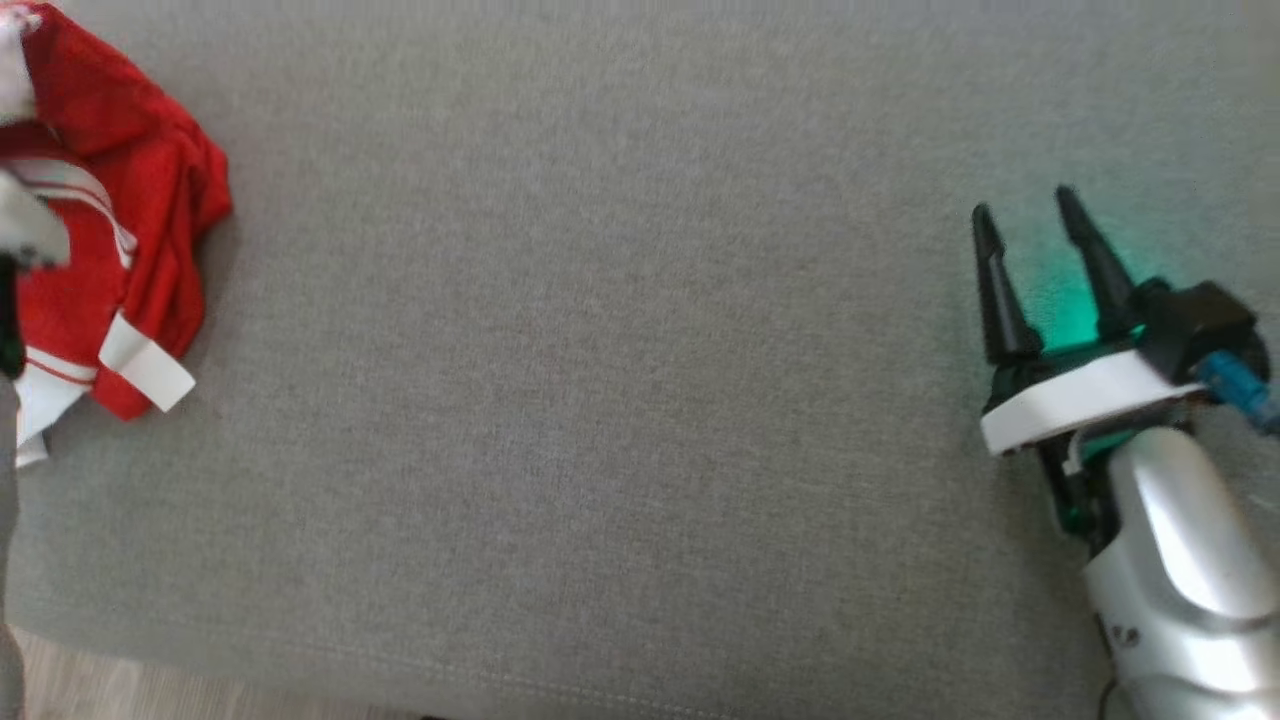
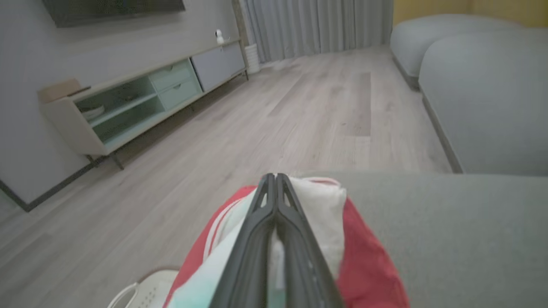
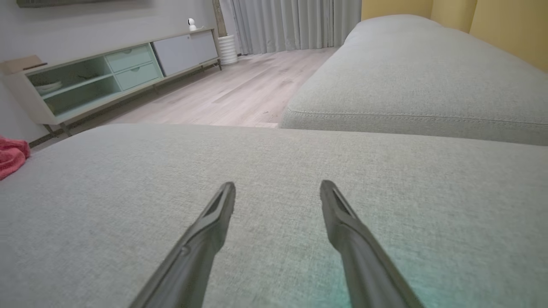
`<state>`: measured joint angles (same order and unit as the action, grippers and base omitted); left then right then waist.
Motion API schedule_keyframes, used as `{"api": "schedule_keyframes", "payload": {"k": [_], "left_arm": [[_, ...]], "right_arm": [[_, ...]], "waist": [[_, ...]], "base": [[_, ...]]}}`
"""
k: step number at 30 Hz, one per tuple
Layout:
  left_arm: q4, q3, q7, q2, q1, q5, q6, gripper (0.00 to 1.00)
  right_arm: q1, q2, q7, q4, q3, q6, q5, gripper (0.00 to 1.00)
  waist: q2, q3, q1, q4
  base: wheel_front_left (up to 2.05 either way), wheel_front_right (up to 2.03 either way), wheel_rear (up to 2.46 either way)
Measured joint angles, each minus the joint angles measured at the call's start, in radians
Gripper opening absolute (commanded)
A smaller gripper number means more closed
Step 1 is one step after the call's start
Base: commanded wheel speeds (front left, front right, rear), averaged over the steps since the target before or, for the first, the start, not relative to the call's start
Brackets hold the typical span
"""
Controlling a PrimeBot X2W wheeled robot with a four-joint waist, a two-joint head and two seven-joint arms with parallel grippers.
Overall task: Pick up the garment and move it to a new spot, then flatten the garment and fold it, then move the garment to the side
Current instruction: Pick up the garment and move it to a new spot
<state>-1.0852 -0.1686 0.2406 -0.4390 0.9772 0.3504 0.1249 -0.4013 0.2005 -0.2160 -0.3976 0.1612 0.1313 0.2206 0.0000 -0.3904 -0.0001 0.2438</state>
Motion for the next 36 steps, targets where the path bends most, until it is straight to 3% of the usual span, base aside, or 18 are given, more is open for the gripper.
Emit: {"api": "schedule_keyframes", "payload": {"k": [7, 16, 22, 26, 27, 28, 29, 36], "left_arm": [[0.256, -0.129, 0.012, 0.020, 0.030, 0.011, 0.007, 0.00], [0.566, -0.297, 0.016, 0.211, -0.007, 0.129, 0.007, 0.00], [0.669, -0.361, 0.010, 0.329, -0.073, 0.170, 0.007, 0.00], [0.670, -0.384, 0.003, 0.356, -0.104, 0.185, -0.012, 0.00], [0.657, -0.385, -0.001, 0.355, -0.124, 0.185, -0.020, 0.26], [0.641, -0.384, 0.000, 0.351, -0.153, 0.185, -0.026, 0.93], [0.621, -0.383, 0.000, 0.346, -0.187, 0.185, -0.036, 1.00], [0.533, -0.334, 0.009, 0.275, -0.445, 0.170, -0.105, 1.00]], "right_arm": [[0.015, -0.061, -0.025, -0.069, 0.006, 0.000, 0.019, 1.00], [0.077, -0.104, -0.032, -0.089, 0.010, 0.000, 0.041, 1.00], [0.109, -0.122, -0.032, -0.084, 0.013, 0.000, 0.045, 1.00], [0.129, -0.124, -0.032, -0.084, 0.010, 0.000, 0.045, 1.00], [0.132, -0.124, -0.032, -0.083, 0.008, 0.000, 0.045, 1.00], [0.134, -0.124, -0.032, -0.083, 0.008, 0.000, 0.045, 1.00], [0.136, -0.125, -0.032, -0.081, 0.007, 0.000, 0.045, 1.00], [0.161, -0.131, -0.032, -0.078, -0.011, 0.000, 0.045, 1.00]], "waist": [[0.0000, 0.114, -0.0001, -0.041], [0.0000, 0.222, -0.0001, -0.146], [0.0000, 0.273, 0.0000, -0.232], [0.0001, 0.300, 0.0000, -0.277], [0.0001, 0.305, -0.0001, -0.285], [0.0001, 0.309, -0.0001, -0.292], [0.0000, 0.314, 0.0000, -0.296], [0.0001, 0.330, 0.0001, -0.292]], "base": [[0.00, 0.00, 0.00], [0.00, 0.00, 0.00], [0.00, 0.00, 0.00], [0.00, 0.00, 0.00], [0.00, 0.00, 0.00], [0.00, 0.00, 0.00], [0.00, 0.00, 0.00], [0.00, 0.00, 0.00]]}}
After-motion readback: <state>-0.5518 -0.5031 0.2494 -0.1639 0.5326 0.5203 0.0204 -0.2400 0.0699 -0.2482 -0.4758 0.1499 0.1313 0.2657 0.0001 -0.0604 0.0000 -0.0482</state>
